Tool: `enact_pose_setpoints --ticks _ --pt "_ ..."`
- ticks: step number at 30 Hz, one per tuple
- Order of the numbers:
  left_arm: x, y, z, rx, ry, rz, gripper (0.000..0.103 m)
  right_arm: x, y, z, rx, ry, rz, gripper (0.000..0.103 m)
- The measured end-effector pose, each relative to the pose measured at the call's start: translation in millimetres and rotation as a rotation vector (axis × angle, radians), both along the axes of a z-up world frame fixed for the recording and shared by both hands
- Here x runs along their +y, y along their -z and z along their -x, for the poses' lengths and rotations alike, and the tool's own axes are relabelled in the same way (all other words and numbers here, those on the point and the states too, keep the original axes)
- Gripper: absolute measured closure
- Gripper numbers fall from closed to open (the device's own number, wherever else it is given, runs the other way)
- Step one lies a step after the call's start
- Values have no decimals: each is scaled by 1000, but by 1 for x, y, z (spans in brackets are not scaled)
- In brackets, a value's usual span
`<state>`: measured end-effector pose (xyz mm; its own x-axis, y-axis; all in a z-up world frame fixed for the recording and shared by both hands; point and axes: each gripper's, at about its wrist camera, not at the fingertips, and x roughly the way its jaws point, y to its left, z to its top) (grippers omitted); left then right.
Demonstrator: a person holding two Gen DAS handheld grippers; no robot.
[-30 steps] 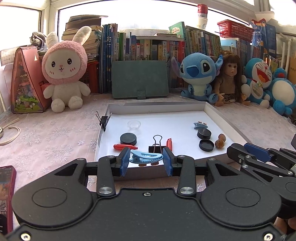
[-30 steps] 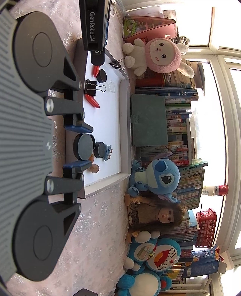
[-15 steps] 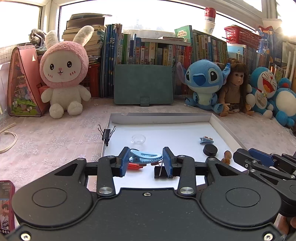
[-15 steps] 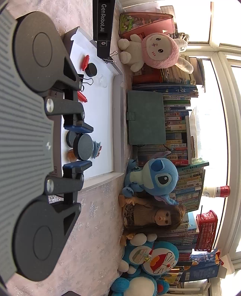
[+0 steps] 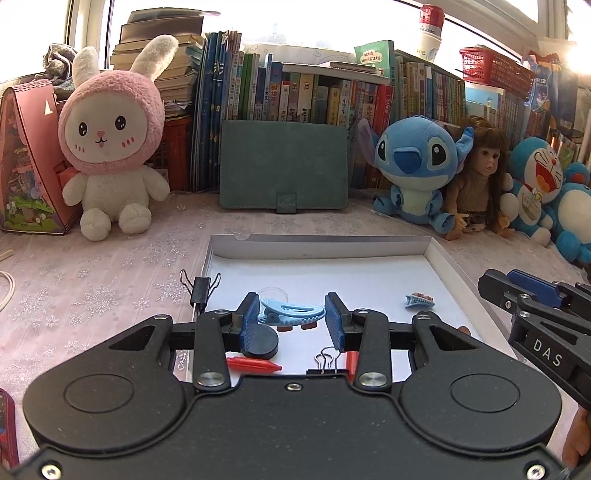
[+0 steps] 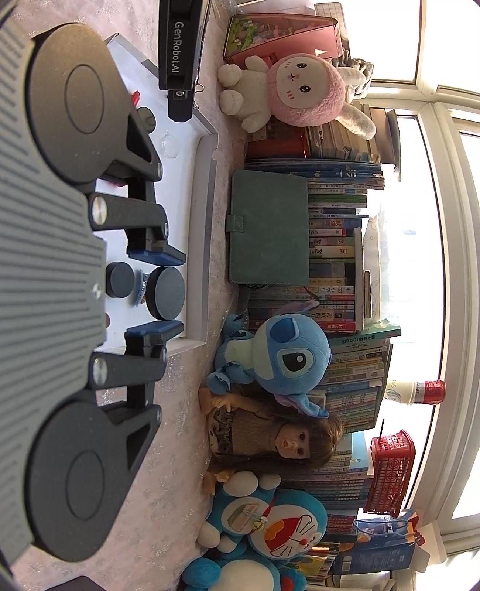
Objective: Organize rigid objects
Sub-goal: 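Lower both held objects into the tray beside the clear dome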
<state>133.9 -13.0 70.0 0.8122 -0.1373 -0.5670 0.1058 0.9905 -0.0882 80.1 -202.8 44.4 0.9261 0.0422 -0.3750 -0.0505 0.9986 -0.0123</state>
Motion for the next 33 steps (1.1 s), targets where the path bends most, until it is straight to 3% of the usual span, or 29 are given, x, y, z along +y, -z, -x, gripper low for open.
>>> enact_pose_setpoints --ticks 9,16,24,33 --pt "-4 6 -54 86 -8 -14 66 1 -7 -46 75 -44 -38 66" --pt "-4 23 -89 181 -17 -8 66 7 -1 -85 197 -94 -80 66" --pt "-8 29 -109 261 10 47 66 11 14 -114 340 -116 -155 66" --pt "-17 38 -111 297 35 59 66 7 28 -123 417 -111 -243 66"
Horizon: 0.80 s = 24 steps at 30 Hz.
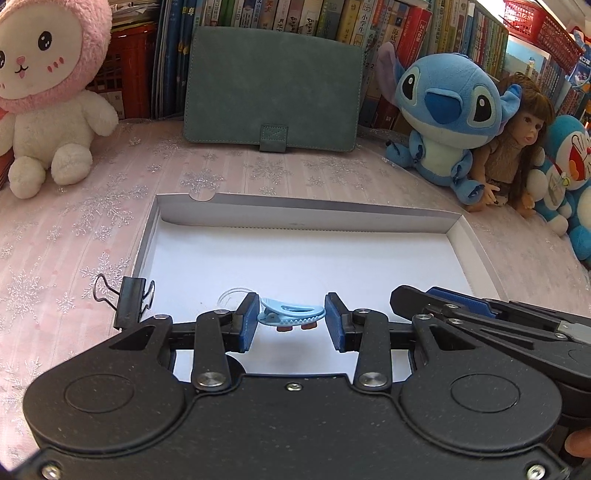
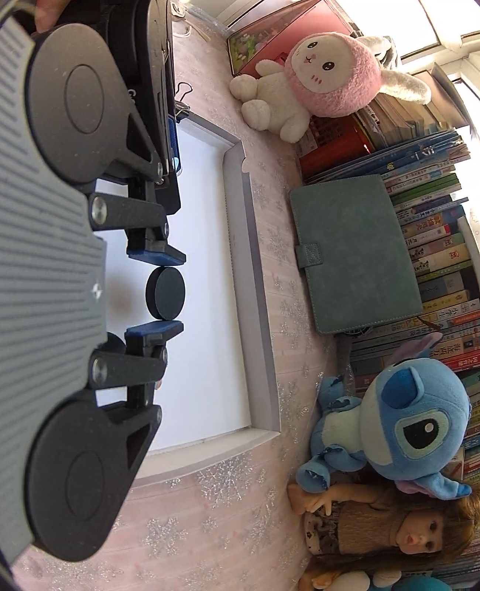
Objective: Organize rigid objects
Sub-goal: 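Lower both held objects into the tray beside the clear dome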
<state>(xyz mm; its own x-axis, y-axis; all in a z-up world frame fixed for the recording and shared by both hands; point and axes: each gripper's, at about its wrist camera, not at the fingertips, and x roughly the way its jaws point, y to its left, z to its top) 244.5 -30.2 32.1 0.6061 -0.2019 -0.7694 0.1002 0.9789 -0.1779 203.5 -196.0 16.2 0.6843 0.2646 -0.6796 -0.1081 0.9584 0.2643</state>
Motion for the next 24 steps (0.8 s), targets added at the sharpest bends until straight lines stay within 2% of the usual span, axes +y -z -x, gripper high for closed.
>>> enact_pose_setpoints --ticks 24 --pt "-13 10 4 -52 3 -131 66 6 11 -2 29 -1 76 64"
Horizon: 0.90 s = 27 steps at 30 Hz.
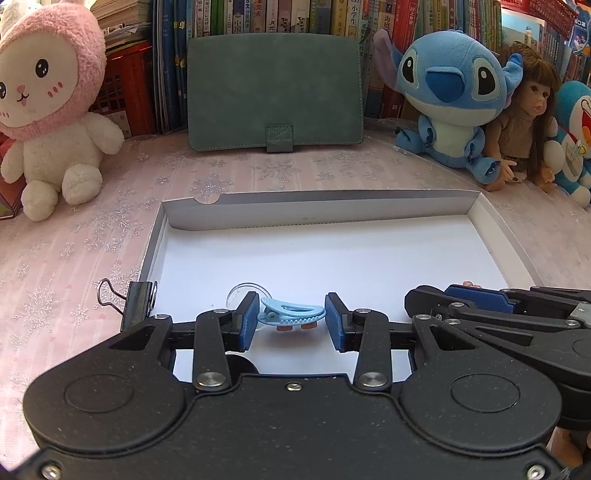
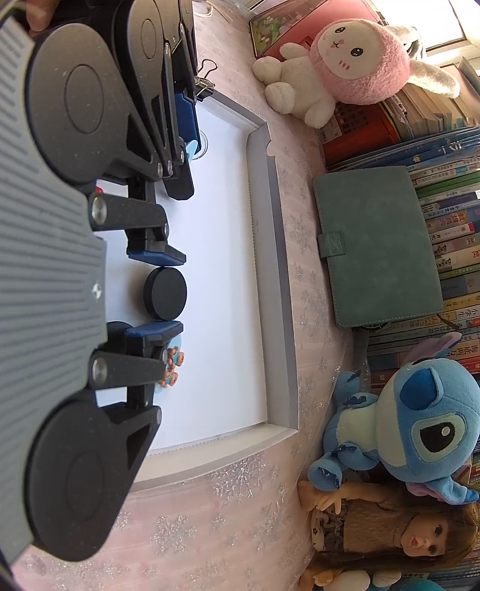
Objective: Organize rigid objects
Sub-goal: 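Lower both held objects into the tray beside the clear dome, then open both tools to drop the clip and puck into the tray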
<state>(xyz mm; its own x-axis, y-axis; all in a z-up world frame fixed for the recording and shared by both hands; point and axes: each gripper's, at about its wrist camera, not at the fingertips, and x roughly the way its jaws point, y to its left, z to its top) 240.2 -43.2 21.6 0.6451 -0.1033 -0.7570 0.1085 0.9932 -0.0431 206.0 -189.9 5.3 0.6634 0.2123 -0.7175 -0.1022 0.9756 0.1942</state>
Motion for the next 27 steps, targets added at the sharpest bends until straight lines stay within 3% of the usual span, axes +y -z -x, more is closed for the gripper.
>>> enact_pose_setpoints --ticks 15,19,27 --pt "-2 5 7 -58 -18 -20 66 6 4 6 -32 -12 62 63" --pt "-2 7 9 -77 -25 -39 65 8 5 7 -39 -9 75 51" --pt "3 9 12 -101 -45 -49 60 11 5 9 -49 -8 85 48"
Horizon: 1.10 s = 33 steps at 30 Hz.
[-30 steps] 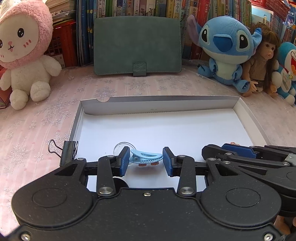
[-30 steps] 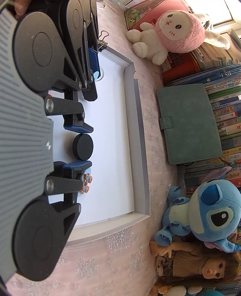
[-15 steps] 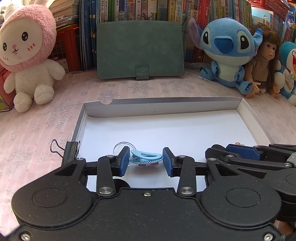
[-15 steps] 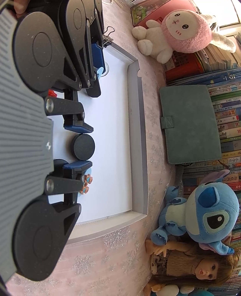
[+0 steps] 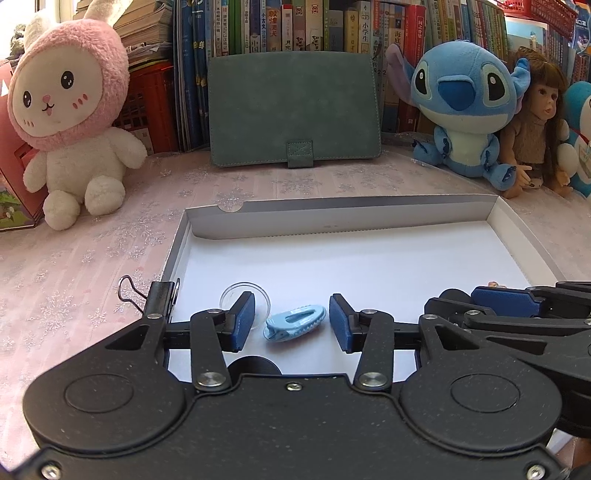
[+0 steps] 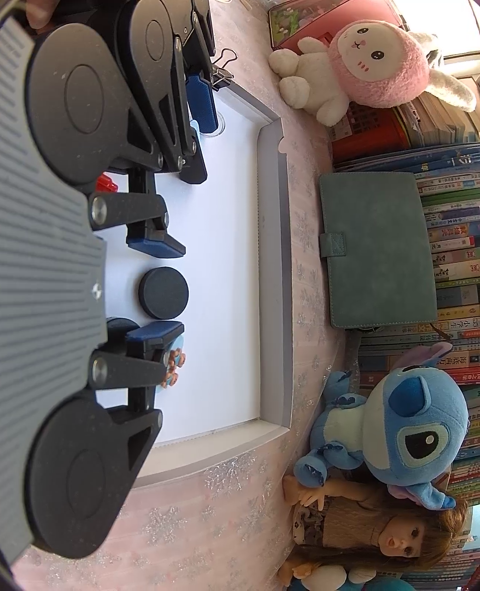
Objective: Organize rigid objects
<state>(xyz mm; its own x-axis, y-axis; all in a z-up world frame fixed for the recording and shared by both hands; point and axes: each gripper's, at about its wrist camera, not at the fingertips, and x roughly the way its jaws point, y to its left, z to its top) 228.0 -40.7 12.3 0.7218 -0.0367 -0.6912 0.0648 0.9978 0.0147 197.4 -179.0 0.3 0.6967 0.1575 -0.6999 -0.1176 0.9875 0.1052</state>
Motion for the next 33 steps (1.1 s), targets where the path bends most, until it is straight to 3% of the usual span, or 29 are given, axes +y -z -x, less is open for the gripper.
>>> enact_pose_setpoints --ticks 17,24,33 --pt "12 -12 4 60 -36 75 51 -6 -12 11 -33 9 -13 39" --pt "10 -22 15 12 -28 41 47 -5 -20 20 -69 9 -1 36" --pt "13 -39 36 -7 -24 0 38 -5 -34 41 -133 -8 60 22"
